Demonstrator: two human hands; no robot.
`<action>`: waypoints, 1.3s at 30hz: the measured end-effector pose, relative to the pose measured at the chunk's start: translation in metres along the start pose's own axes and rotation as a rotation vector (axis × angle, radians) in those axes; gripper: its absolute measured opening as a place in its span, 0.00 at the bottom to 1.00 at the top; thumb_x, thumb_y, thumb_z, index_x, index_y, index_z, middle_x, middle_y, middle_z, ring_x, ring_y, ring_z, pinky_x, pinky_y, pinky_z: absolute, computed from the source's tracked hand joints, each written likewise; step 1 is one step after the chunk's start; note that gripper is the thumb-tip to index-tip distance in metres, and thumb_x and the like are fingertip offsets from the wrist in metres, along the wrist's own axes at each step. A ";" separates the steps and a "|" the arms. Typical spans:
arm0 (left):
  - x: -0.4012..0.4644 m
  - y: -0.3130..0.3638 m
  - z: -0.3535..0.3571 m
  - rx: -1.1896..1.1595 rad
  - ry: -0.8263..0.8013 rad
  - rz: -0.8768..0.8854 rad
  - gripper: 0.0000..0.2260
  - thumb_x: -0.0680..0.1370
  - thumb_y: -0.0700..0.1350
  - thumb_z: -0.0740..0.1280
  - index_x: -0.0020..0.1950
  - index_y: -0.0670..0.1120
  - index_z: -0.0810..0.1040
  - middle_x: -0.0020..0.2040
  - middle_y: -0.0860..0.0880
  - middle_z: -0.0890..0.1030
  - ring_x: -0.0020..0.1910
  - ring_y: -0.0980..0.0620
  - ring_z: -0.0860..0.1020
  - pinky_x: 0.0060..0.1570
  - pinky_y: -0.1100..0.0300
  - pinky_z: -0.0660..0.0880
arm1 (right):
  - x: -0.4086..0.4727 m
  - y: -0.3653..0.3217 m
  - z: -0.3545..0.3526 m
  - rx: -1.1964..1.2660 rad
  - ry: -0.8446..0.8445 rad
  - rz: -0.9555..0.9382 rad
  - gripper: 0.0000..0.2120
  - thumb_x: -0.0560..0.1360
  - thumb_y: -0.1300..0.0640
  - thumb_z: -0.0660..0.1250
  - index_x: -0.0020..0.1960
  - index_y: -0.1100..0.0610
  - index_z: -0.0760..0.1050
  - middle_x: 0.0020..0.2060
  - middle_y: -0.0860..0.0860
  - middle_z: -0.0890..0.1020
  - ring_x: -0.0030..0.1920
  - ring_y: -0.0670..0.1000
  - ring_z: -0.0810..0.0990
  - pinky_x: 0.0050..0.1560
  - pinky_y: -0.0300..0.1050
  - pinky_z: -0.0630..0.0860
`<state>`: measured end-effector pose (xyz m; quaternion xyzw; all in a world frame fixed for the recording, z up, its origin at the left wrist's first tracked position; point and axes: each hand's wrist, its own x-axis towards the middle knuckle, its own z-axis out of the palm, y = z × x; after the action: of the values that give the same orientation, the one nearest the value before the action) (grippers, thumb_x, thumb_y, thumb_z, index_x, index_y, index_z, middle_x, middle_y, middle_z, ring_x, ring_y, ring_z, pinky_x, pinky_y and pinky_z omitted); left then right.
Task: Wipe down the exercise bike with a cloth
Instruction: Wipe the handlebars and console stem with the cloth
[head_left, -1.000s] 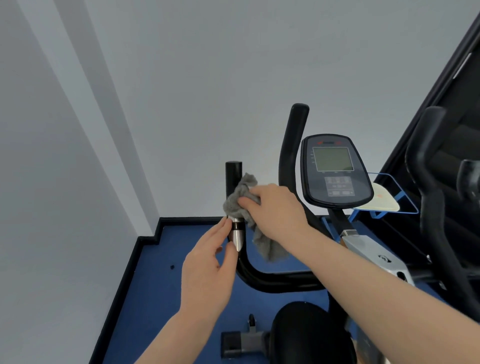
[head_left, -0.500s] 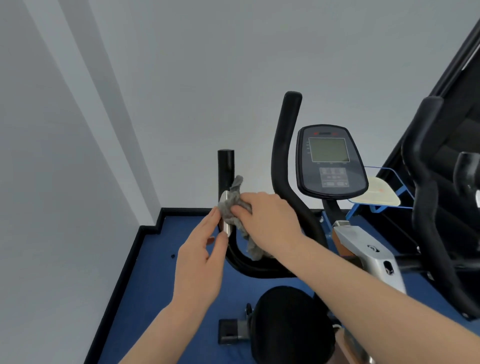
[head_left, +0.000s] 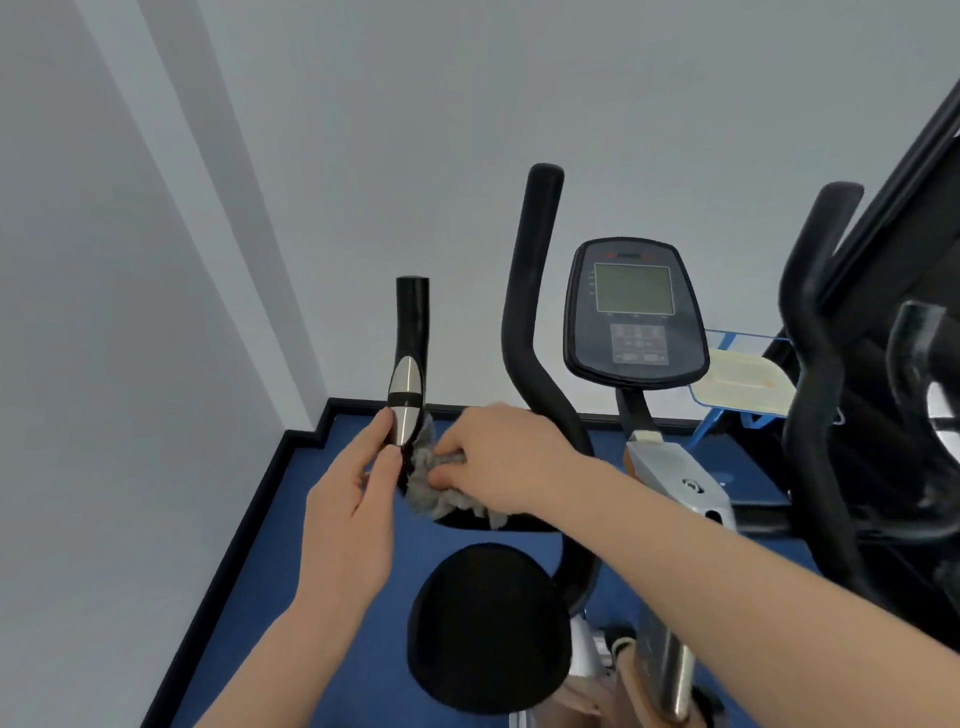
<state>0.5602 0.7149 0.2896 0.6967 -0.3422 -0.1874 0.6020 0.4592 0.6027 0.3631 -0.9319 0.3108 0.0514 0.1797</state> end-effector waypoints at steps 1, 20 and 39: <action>-0.004 0.001 0.003 -0.001 0.009 -0.011 0.16 0.82 0.45 0.61 0.70 0.55 0.74 0.46 0.75 0.78 0.46 0.75 0.75 0.45 0.82 0.67 | 0.000 -0.002 0.000 -0.007 0.021 -0.012 0.13 0.78 0.46 0.62 0.40 0.53 0.74 0.38 0.50 0.78 0.42 0.52 0.77 0.34 0.44 0.65; -0.058 0.017 0.012 0.136 -0.027 -0.056 0.19 0.81 0.48 0.61 0.72 0.59 0.69 0.68 0.74 0.63 0.71 0.69 0.62 0.71 0.61 0.61 | -0.036 0.036 0.006 -0.116 0.057 -0.227 0.11 0.80 0.49 0.59 0.48 0.52 0.78 0.38 0.49 0.78 0.44 0.50 0.73 0.45 0.50 0.75; -0.075 0.016 0.015 0.106 0.048 0.002 0.07 0.77 0.48 0.64 0.39 0.55 0.77 0.34 0.54 0.78 0.32 0.58 0.74 0.33 0.67 0.69 | -0.004 0.019 0.014 -0.277 0.051 -0.250 0.15 0.83 0.46 0.50 0.65 0.50 0.66 0.38 0.50 0.76 0.40 0.54 0.76 0.39 0.49 0.73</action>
<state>0.4940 0.7561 0.2908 0.7314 -0.3377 -0.1519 0.5726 0.4449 0.5958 0.3452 -0.9801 0.1868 0.0473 0.0467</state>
